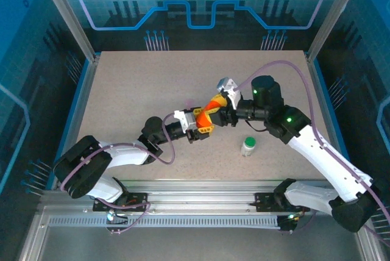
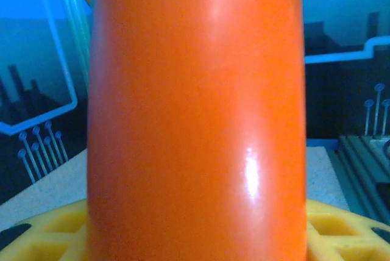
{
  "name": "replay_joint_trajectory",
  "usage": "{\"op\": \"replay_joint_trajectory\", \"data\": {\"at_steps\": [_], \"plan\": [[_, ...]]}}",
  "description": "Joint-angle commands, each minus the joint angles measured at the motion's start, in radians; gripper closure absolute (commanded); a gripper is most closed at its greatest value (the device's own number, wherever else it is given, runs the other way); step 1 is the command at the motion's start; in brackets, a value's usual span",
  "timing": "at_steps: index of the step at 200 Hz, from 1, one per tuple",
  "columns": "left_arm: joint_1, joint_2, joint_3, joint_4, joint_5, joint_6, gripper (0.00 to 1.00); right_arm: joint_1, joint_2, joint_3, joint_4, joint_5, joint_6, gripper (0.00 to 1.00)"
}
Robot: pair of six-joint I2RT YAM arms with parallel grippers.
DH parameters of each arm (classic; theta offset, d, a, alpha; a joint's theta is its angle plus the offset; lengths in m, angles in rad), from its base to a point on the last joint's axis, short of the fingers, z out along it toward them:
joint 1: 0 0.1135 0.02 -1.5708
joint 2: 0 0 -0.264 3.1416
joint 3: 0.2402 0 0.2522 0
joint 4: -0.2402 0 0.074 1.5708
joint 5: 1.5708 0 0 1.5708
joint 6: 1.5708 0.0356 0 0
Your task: Sort the pills into containers
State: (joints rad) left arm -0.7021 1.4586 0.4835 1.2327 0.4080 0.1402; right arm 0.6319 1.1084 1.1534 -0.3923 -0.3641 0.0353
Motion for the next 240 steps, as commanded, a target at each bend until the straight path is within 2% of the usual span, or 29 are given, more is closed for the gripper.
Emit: {"op": "replay_joint_trajectory", "data": {"at_steps": [1,34,50,89,126,153,175,183,194,216,240], "plan": [[-0.022,-0.016,0.031,0.009,-0.086,0.094,1.0,0.041,0.028,0.004,-0.057,0.279,0.256,0.67],[-0.032,-0.017,0.021,0.016,-0.156,0.112,1.0,0.094,0.021,-0.048,-0.019,0.498,0.399,0.58],[-0.037,-0.015,0.018,0.018,-0.178,0.125,1.0,0.116,0.021,-0.073,-0.001,0.583,0.471,0.5],[-0.045,0.0,0.0,0.056,-0.179,0.138,1.0,0.13,0.022,-0.108,0.067,0.639,0.596,0.38],[-0.045,0.01,-0.019,0.077,-0.176,0.141,1.0,0.13,0.031,-0.064,0.066,0.659,0.584,0.24],[-0.045,0.03,-0.021,0.079,-0.186,0.139,1.0,0.128,0.033,-0.006,0.062,0.6,0.536,0.16],[-0.035,0.044,-0.016,0.074,-0.183,0.112,1.0,0.125,0.023,0.02,0.094,0.469,0.468,0.1],[-0.032,0.046,-0.014,0.073,-0.177,0.102,1.0,0.124,0.015,0.032,0.1,0.413,0.422,0.03],[-0.025,0.045,-0.014,0.069,-0.169,0.09,1.0,0.122,0.001,0.051,0.076,0.411,0.364,0.0],[-0.015,0.044,-0.016,0.075,-0.143,0.06,1.0,0.09,-0.038,0.065,0.053,0.379,0.231,0.0],[0.019,0.041,-0.026,0.11,-0.053,-0.015,1.0,0.016,-0.109,0.001,0.131,0.135,0.025,0.05]]}}
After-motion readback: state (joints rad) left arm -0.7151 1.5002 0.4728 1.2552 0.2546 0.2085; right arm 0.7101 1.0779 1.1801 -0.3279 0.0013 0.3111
